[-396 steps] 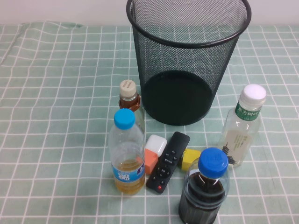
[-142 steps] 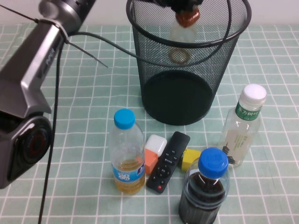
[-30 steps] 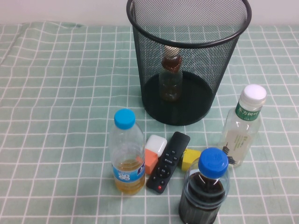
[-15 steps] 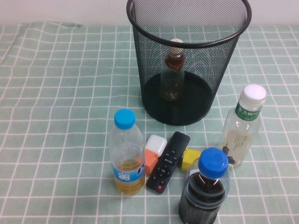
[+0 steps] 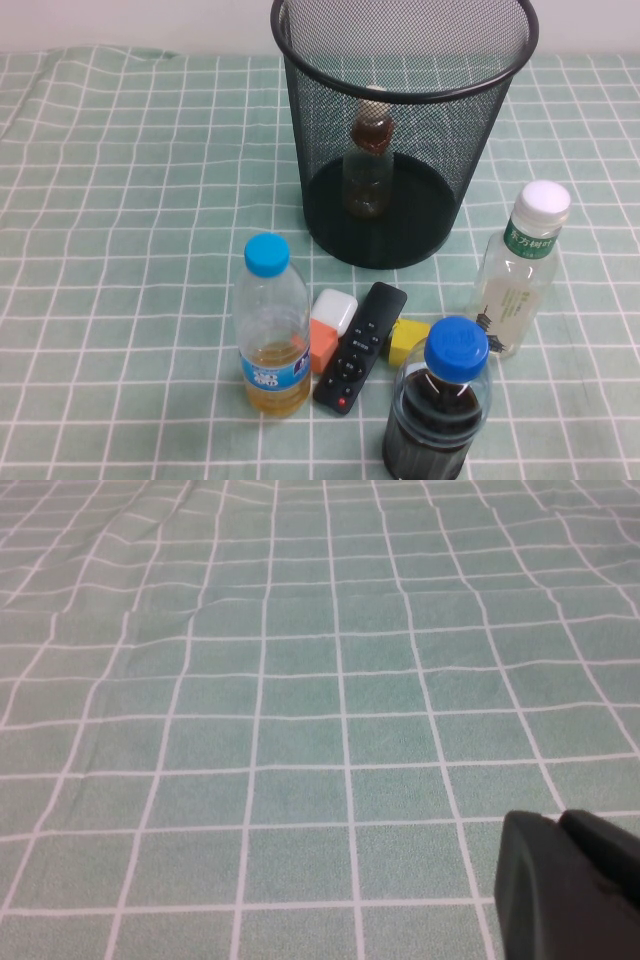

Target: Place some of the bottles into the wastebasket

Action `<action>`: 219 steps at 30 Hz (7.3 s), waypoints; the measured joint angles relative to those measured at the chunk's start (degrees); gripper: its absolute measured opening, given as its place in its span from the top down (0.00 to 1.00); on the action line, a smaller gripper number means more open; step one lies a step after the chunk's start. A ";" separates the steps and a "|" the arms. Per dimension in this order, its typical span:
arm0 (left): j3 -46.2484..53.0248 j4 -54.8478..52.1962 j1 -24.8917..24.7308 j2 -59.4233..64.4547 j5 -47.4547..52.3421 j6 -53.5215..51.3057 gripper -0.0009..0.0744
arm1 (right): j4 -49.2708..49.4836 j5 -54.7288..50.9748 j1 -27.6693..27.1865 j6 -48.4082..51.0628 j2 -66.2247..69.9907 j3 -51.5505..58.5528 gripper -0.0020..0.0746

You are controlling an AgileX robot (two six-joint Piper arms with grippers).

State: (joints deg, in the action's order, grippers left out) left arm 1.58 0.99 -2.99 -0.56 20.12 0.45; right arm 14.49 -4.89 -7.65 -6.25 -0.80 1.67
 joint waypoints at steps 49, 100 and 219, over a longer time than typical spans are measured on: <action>0.00 0.00 0.12 -0.09 0.00 0.00 0.99 | 3.32 38.54 42.20 21.05 57.93 -20.96 0.15; 0.00 0.00 0.12 -0.09 0.00 -0.01 0.99 | -1.60 -29.56 21.35 11.59 81.86 -104.15 0.54; 0.00 0.00 0.12 -0.09 0.00 -0.01 0.99 | -8.07 -6.19 -1.01 10.07 1.17 -0.16 0.98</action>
State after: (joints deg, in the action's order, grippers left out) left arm 1.58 0.99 -2.87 -0.65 20.12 0.44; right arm 6.43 -11.09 -8.66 3.81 0.37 1.51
